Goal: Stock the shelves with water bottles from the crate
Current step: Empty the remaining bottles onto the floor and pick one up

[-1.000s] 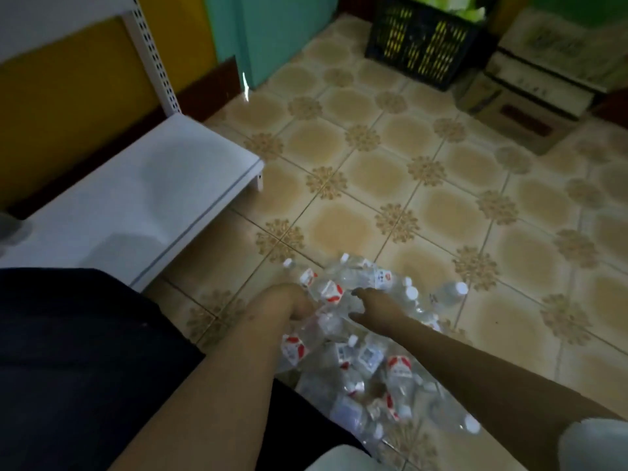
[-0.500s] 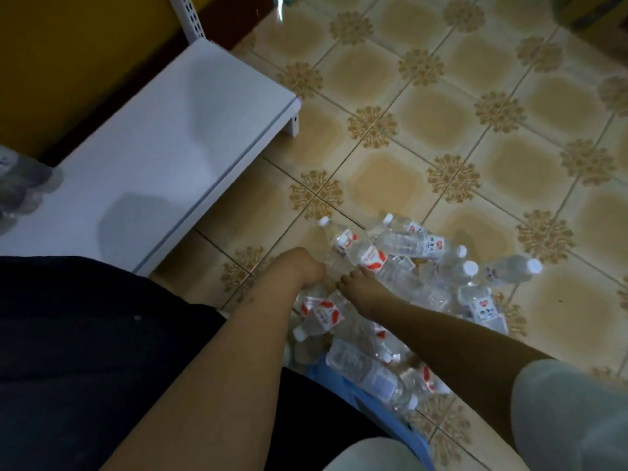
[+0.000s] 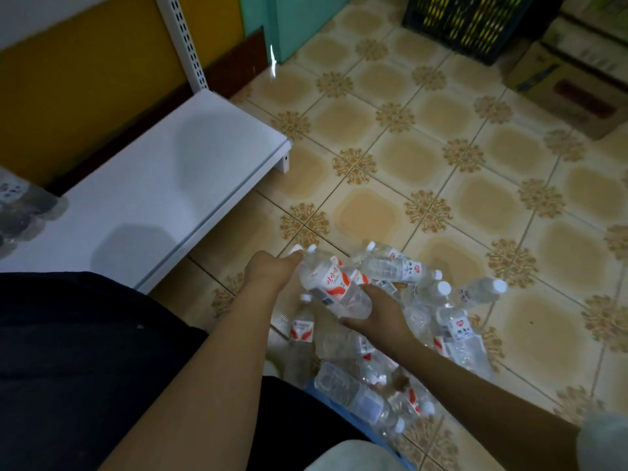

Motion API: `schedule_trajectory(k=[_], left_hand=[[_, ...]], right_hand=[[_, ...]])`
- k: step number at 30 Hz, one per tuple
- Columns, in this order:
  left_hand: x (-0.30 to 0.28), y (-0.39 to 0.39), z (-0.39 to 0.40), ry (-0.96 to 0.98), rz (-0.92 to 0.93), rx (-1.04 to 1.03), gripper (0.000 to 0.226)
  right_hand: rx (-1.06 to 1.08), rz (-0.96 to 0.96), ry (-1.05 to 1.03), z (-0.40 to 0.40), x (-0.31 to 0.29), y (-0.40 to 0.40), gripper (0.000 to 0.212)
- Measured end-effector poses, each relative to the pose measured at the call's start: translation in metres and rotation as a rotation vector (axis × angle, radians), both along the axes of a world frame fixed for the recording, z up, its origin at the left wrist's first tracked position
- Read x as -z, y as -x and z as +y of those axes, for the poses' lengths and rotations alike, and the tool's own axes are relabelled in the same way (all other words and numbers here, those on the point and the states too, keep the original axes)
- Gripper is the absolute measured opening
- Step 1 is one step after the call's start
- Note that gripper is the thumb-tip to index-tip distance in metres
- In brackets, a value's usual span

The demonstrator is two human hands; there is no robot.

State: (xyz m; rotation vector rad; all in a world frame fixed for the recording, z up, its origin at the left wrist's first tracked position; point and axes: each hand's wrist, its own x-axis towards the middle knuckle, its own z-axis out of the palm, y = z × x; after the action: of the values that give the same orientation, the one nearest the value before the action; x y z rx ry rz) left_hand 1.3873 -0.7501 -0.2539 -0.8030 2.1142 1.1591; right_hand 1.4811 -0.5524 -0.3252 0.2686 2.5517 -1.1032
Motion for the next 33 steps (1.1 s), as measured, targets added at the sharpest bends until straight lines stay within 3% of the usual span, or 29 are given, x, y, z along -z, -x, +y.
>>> schedule_trajectory(k=[4, 6, 11, 17, 20, 24, 29, 32, 33], left_hand=[[-0.021, -0.008, 0.002, -0.409, 0.022, -0.153, 0.056], [-0.034, -0.007, 0.000, -0.483, 0.085, -0.202, 0.052], [-0.061, -0.001, -0.007, -0.303, 0.269, -0.253, 0.049], [-0.120, 0.001, -0.040, -0.218, 0.576, -0.152, 0.045], [-0.144, 0.005, -0.084, -0.232, 0.640, -0.271, 0.035], [-0.166, 0.002, -0.162, -0.303, 0.653, -0.499, 0.049], [-0.191, -0.039, -0.273, -0.421, 0.718, -0.697, 0.034], [-0.197, -0.078, -0.347, -0.384, 0.712, -0.803, 0.047], [-0.197, -0.091, -0.372, -0.369, 0.713, -0.840, 0.051]], right_hand=[[0.057, 0.182, 0.009, -0.018, -0.041, 0.006, 0.074], [0.059, 0.254, 0.002, -0.025, -0.053, 0.010, 0.071], [-0.094, 0.369, -0.122, -0.034, -0.068, 0.022, 0.074], [-0.142, 0.405, -0.022, -0.052, -0.104, 0.057, 0.070], [-0.202, 0.422, 0.045, -0.085, -0.135, 0.077, 0.063], [-0.273, 0.287, 0.186, -0.152, -0.166, 0.100, 0.051], [-0.448, 0.266, 0.215, -0.262, -0.194, 0.119, 0.067], [-0.625, 0.193, 0.225, -0.341, -0.210, 0.111, 0.025], [-0.680, 0.174, 0.221, -0.368, -0.212, 0.110, 0.020]])
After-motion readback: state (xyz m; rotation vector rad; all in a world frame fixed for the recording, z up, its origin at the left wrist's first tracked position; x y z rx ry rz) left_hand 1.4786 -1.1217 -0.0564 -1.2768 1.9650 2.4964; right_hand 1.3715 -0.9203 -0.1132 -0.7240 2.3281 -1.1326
